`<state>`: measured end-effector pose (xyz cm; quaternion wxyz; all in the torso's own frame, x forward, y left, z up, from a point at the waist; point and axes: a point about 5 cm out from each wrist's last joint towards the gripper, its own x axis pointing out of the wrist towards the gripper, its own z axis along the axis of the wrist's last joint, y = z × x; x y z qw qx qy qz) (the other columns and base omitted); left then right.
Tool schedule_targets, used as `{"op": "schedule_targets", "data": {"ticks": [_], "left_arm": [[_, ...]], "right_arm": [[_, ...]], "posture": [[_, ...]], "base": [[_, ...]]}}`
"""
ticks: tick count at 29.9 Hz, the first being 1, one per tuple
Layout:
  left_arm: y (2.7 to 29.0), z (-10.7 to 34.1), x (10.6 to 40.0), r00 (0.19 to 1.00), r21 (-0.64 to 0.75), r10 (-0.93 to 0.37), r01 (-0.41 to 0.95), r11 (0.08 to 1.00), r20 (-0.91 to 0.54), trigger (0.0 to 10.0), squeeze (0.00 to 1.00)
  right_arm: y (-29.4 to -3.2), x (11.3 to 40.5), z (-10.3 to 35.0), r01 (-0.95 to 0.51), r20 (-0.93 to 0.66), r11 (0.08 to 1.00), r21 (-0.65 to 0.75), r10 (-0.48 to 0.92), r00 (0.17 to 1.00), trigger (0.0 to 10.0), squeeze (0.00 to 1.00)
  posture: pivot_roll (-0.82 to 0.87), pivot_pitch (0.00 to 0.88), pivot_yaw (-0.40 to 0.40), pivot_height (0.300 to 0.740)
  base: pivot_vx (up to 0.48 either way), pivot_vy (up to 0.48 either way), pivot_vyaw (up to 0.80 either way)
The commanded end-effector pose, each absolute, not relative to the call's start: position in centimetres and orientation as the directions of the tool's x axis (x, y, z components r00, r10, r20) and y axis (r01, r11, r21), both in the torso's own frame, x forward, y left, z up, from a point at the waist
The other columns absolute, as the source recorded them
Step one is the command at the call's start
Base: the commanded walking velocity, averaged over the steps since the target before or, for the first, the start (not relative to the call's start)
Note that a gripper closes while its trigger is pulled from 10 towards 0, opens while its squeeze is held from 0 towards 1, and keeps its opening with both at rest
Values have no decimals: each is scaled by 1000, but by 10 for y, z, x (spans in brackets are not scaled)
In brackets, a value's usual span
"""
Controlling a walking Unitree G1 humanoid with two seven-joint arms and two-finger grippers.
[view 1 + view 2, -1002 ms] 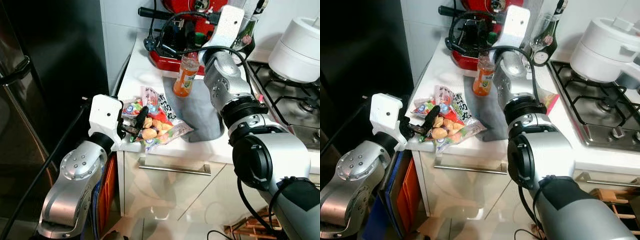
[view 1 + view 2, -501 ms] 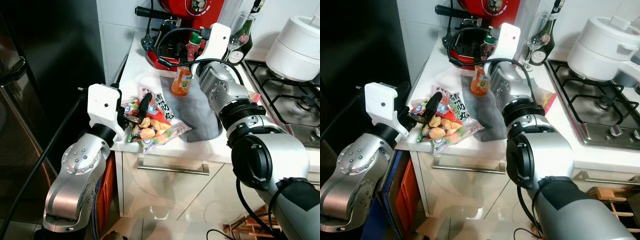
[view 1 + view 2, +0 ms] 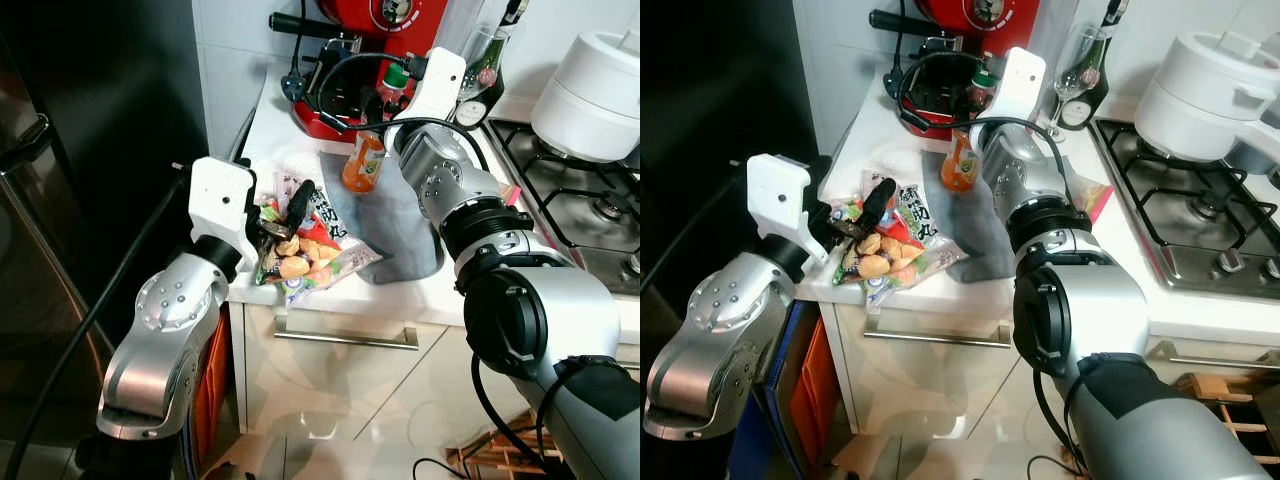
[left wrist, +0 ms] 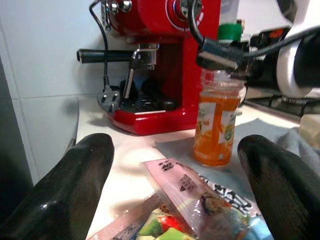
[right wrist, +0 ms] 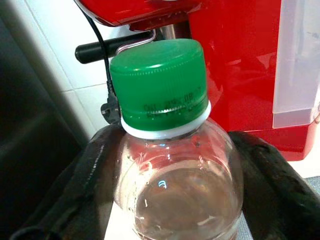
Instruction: Restocking fridge
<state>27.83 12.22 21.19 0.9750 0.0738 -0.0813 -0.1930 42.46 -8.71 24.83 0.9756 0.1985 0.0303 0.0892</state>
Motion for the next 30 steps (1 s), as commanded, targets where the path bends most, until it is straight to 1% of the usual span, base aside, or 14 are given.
{"op": "schedule_targets", "data": {"ticks": [1, 5, 6, 9, 10, 14, 15, 17, 20, 23, 25, 27, 28, 30], "left_arm": [[115, 206, 281, 901, 209, -424, 398, 893, 95, 10000, 0], [110, 204, 283, 892, 229, -443, 415, 881, 88, 10000, 0], [108, 207, 286, 888, 227, -449, 419, 879, 102, 10000, 0], [107, 209, 288, 883, 231, -455, 421, 877, 119, 10000, 0], [107, 209, 288, 883, 231, -455, 421, 877, 119, 10000, 0], [100, 209, 288, 868, 220, -476, 441, 870, 140, 10000, 0], [100, 209, 288, 868, 220, -476, 441, 870, 140, 10000, 0], [98, 211, 290, 867, 211, -475, 441, 873, 153, 10000, 0], [97, 215, 295, 871, 219, -455, 415, 883, 184, 10000, 0], [99, 219, 297, 876, 208, -434, 394, 895, 208, 10000, 0], [101, 231, 297, 875, 171, -388, 351, 920, 288, 10000, 0], [97, 247, 299, 870, 136, -361, 334, 933, 337, 10000, 0], [97, 247, 299, 870, 136, -361, 334, 933, 337, 10000, 0], [84, 263, 298, 827, 172, -409, 372, 912, 385, 10000, 0]], "right_arm": [[-93, 426, 251, -154, -10, 900, 409, 173, 985, 0, 0], [-95, 426, 255, -159, 34, 893, 420, 160, 987, 0, 0], [-100, 424, 277, -193, 196, 904, 381, 125, 973, 0, 0], [-101, 414, 313, -232, 462, 947, 221, 108, 880, 0, 0], [-101, 414, 313, -232, 462, 947, 221, 108, 880, 0, 0], [-106, 394, 340, -211, 681, 971, 112, 79, 728, 0, 0], [-106, 394, 340, -211, 681, 971, 112, 79, 728, 0, 0], [-112, 388, 345, -154, 730, 985, 76, 50, 681, 0, 0], [-125, 367, 352, 25, 840, 999, -33, 14, 542, 0, 0], [-132, 358, 350, 105, 870, 994, -42, -16, 492, 0, 0], [-138, 340, 337, 161, 894, 984, -76, -4, 447, 0, 0], [-142, 327, 316, 195, 886, 974, -117, 14, 463, 0, 0], [-142, 327, 316, 195, 886, 974, -117, 14, 463, 0, 0], [-156, 316, 274, 272, 821, 951, -145, -38, 569, 0, 0]], "posture": [[104, 0, -107, 740], [104, 0, -103, 740], [98, 0, -92, 740], [88, 0, -78, 740], [88, 0, -78, 740], [68, 0, -72, 740], [68, 0, -72, 740], [60, 0, -73, 740], [52, 0, -72, 740], [41, 0, -73, 740], [31, 0, -73, 740], [30, 0, -70, 740], [30, 0, -70, 740], [5, 0, -38, 740]], "base": [[0, 0, 0], [0, 0, 0], [0, 0, 0], [0, 0, 0], [0, 0, 0], [0, 0, 0], [0, 0, 0], [0, 0, 0], [0, 0, 0], [0, 0, 0], [0, 0, 0], [0, 0, 0], [0, 0, 0], [0, 0, 0]]}}
